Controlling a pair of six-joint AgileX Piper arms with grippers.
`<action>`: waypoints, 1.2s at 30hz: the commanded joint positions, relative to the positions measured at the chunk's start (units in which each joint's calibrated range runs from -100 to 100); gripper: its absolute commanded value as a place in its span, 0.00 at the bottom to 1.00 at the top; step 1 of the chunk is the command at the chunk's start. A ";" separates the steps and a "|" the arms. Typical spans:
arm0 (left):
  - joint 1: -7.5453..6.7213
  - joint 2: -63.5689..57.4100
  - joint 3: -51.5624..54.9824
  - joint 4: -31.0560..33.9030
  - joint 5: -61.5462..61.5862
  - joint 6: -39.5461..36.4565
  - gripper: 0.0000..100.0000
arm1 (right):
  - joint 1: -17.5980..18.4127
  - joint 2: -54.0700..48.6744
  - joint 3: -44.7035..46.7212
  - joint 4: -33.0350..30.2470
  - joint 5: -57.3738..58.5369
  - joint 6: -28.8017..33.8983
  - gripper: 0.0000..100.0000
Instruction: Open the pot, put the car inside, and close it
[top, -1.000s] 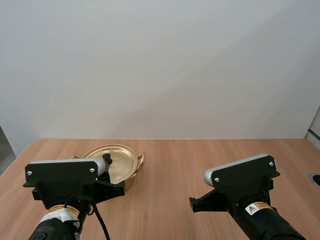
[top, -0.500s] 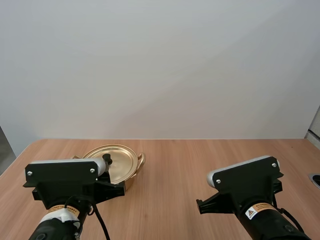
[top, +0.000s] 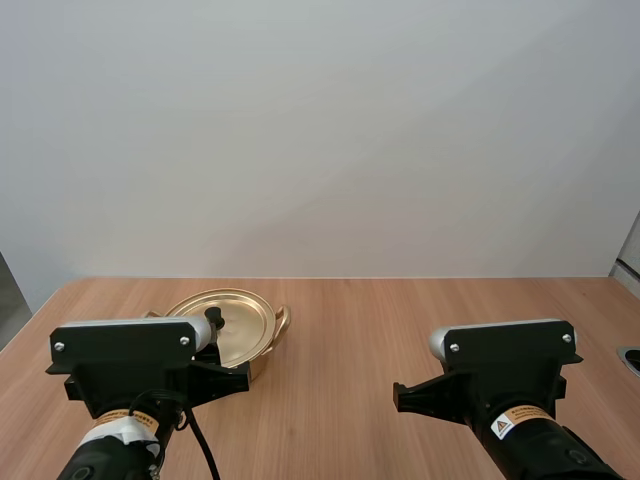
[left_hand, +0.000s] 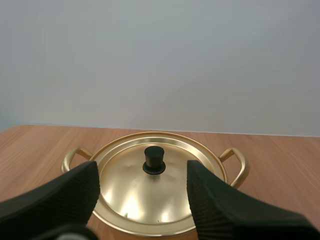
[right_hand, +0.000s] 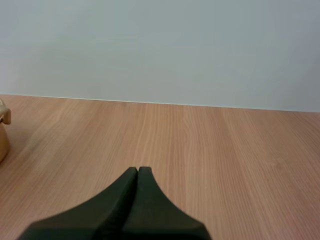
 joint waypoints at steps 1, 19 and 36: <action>0.01 0.00 0.00 0.07 -0.06 0.00 0.85 | 0.01 0.00 0.00 -0.04 -0.09 0.00 0.00; 0.01 0.00 0.00 0.07 -0.06 0.00 0.85 | 0.01 0.00 0.00 0.43 -0.09 0.00 0.00; 0.01 0.00 0.00 0.22 2.16 0.00 0.00 | 0.01 0.00 0.00 0.43 -0.09 0.00 0.00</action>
